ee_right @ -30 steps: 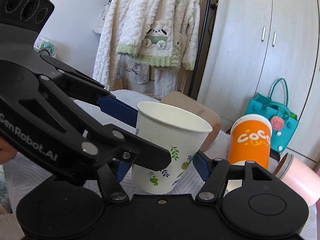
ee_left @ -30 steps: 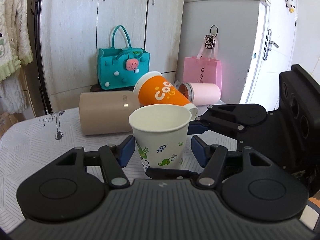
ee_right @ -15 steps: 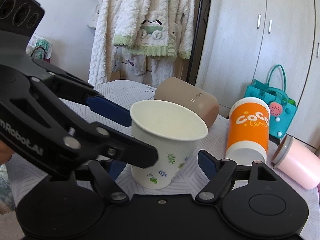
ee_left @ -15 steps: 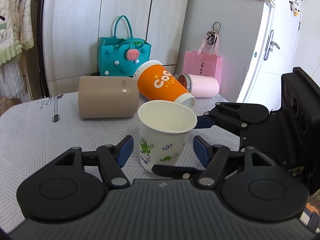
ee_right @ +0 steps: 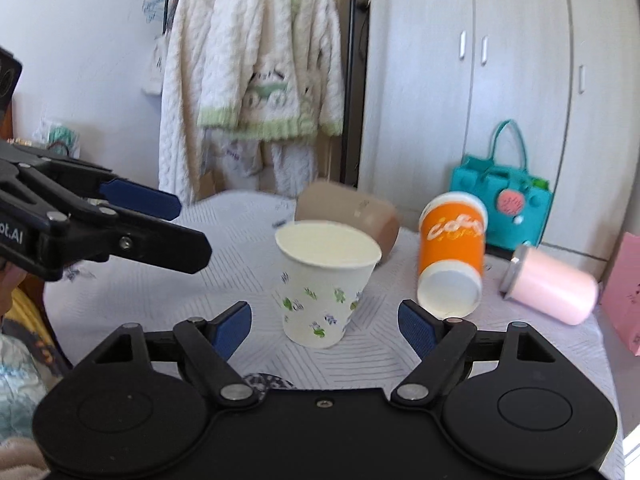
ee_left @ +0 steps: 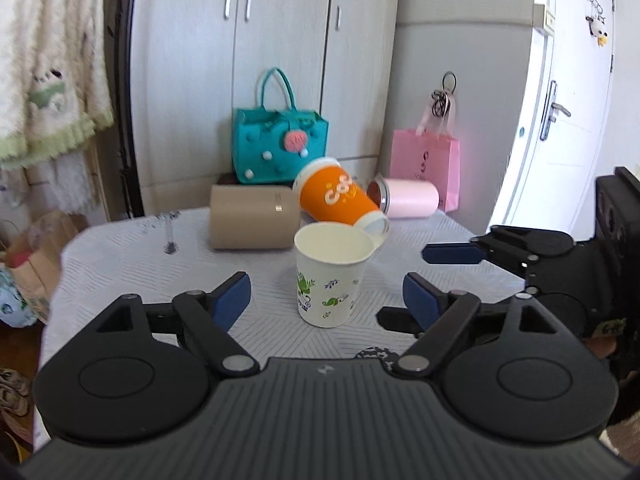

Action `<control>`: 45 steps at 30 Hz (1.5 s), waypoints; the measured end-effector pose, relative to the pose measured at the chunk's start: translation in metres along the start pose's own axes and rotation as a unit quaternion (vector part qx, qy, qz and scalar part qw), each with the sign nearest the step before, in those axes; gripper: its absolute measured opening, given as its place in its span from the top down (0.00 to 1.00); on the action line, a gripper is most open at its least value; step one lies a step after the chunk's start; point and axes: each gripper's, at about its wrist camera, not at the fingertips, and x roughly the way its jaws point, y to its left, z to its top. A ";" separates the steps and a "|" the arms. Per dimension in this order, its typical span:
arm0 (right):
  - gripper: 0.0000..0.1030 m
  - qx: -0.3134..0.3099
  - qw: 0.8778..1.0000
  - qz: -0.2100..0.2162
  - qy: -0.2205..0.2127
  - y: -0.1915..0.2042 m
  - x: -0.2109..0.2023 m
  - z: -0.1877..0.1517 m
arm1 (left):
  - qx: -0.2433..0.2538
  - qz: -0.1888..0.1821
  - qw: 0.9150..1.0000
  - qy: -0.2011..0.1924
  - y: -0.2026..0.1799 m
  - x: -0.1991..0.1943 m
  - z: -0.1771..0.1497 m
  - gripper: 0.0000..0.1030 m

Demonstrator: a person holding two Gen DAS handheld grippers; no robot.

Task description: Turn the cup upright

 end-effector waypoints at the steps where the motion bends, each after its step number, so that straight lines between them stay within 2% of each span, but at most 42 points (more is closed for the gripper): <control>1: 0.18 -0.001 1.000 -0.003 -0.004 0.003 -0.008 0.002 | 0.000 0.005 1.000 -0.003 -0.003 -0.008 0.001 0.17; 5: 0.18 -0.015 1.000 -0.018 -0.016 0.018 -0.039 0.009 | 0.013 0.010 1.000 -0.015 -0.019 -0.039 0.005 0.16; 9: 0.15 -0.020 0.999 -0.038 -0.015 0.031 -0.066 0.010 | 0.026 0.027 0.998 -0.041 -0.032 -0.069 0.002 0.10; 12: 0.15 -0.020 0.997 -0.069 -0.021 0.043 -0.083 0.004 | 0.025 0.044 0.998 -0.046 -0.040 -0.085 -0.006 0.08; 15: 0.13 -0.004 0.996 -0.078 -0.034 0.051 -0.099 -0.004 | 0.021 0.066 0.996 -0.053 -0.047 -0.097 -0.016 0.06; 19: 0.09 0.003 0.994 -0.097 -0.047 0.062 -0.114 -0.011 | -0.003 0.059 0.996 -0.072 -0.051 -0.113 -0.029 0.04; 21: 0.08 0.006 0.994 -0.095 -0.053 0.068 -0.120 -0.016 | -0.009 0.068 0.995 -0.072 -0.054 -0.118 -0.034 0.04; 24: 0.05 0.019 0.995 -0.084 -0.058 0.071 -0.125 -0.019 | -0.012 0.085 0.994 -0.071 -0.055 -0.122 -0.041 0.03; 27: 0.02 0.028 0.993 -0.092 -0.066 0.073 -0.125 -0.022 | -0.016 0.100 0.992 -0.079 -0.055 -0.122 -0.048 0.00; 31: 0.00 0.043 0.989 -0.123 -0.073 0.073 -0.121 -0.028 | -0.020 0.116 0.990 -0.077 -0.055 -0.115 -0.058 0.00; 35: 0.00 0.058 0.984 -0.153 -0.070 0.070 -0.116 -0.039 | -0.011 0.153 0.986 -0.068 -0.058 -0.105 -0.069 0.00; 40: 0.00 0.073 0.979 -0.179 -0.063 0.064 -0.110 -0.051 | -0.043 0.141 0.987 -0.070 -0.050 -0.095 -0.076 0.00; 45: 0.00 0.078 0.977 -0.187 -0.067 0.061 -0.108 -0.055 | -0.038 0.154 0.985 -0.062 -0.051 -0.083 -0.081 0.00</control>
